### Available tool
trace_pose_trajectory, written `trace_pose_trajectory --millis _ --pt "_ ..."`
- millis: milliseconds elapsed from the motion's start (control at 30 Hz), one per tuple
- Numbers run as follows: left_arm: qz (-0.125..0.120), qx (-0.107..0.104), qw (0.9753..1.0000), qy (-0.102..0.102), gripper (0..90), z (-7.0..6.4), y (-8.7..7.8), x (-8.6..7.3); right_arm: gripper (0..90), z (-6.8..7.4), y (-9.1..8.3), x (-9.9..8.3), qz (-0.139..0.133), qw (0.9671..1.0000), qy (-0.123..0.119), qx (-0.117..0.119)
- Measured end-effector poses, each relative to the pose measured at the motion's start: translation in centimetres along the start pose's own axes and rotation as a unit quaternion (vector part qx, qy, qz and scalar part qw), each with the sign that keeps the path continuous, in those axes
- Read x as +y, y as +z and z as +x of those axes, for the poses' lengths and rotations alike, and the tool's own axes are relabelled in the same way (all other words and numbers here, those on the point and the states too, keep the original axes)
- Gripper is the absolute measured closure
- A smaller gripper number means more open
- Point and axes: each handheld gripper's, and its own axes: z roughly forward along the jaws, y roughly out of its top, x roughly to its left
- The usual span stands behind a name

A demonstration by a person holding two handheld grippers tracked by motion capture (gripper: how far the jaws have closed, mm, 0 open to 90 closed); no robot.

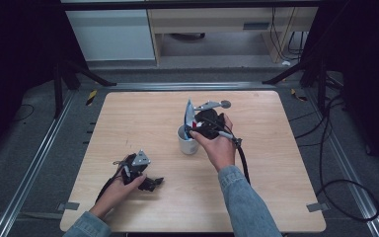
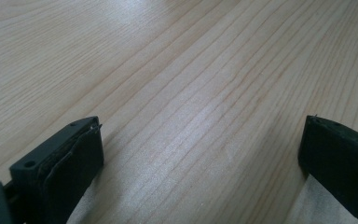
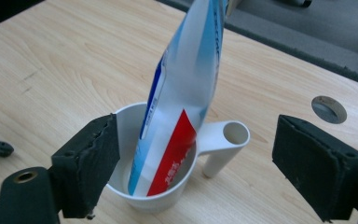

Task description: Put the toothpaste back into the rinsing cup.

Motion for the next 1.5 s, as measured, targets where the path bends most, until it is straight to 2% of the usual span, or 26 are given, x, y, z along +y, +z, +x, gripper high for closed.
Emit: trace_pose_trajectory --millis 267,367,733,1200,1500 --pt "0.000 -0.001 1.0000 0.001 0.0 0.0 0.0 0.0 10.2 -1.4 -1.0 -0.4 0.022 0.9997 -0.007 -0.010" --pt "0.000 -0.001 1.0000 0.000 0.0 0.0 0.0 0.0 8.0 -1.7 -1.5 -0.7 0.022 0.9996 -0.017 -0.009" --pt "0.001 -0.001 1.0000 0.000 0.0 0.0 0.1 0.1 8.5 -3.2 -3.0 -1.6 0.030 0.9988 -0.028 -0.028" --pt "0.000 -0.001 1.0000 0.000 0.0 0.1 0.1 0.1 11.2 -5.1 -4.3 -3.2 0.044 0.9972 -0.024 -0.056" --pt "0.003 -0.003 1.0000 0.005 0.0 0.2 0.4 0.4 13.1 -6.9 -5.2 -4.9 0.052 0.9962 -0.012 -0.068"
